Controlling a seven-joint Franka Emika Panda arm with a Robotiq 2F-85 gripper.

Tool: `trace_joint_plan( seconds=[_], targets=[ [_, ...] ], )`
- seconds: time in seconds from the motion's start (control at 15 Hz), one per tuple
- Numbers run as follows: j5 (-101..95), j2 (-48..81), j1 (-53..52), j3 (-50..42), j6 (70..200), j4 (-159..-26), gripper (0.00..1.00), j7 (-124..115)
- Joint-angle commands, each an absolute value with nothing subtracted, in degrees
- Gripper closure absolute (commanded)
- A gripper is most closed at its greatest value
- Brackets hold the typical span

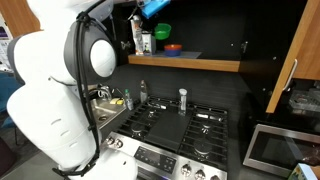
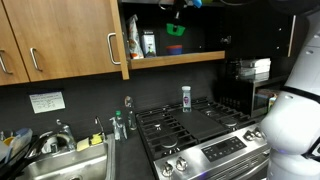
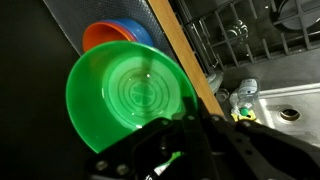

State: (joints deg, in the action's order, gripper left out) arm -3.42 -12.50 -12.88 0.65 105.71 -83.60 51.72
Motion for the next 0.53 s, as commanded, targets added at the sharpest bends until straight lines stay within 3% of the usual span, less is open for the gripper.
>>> trace_joint_plan(
  seconds=[0.0, 0.47],
  targets=[
    [-1.43, -7.21, -10.58, 1.32, 104.13, -76.22, 0.99, 52.82],
    [-2.05, -1.91, -10.73, 0.35, 105.11, -71.04, 0.99, 51.63]
  ],
)
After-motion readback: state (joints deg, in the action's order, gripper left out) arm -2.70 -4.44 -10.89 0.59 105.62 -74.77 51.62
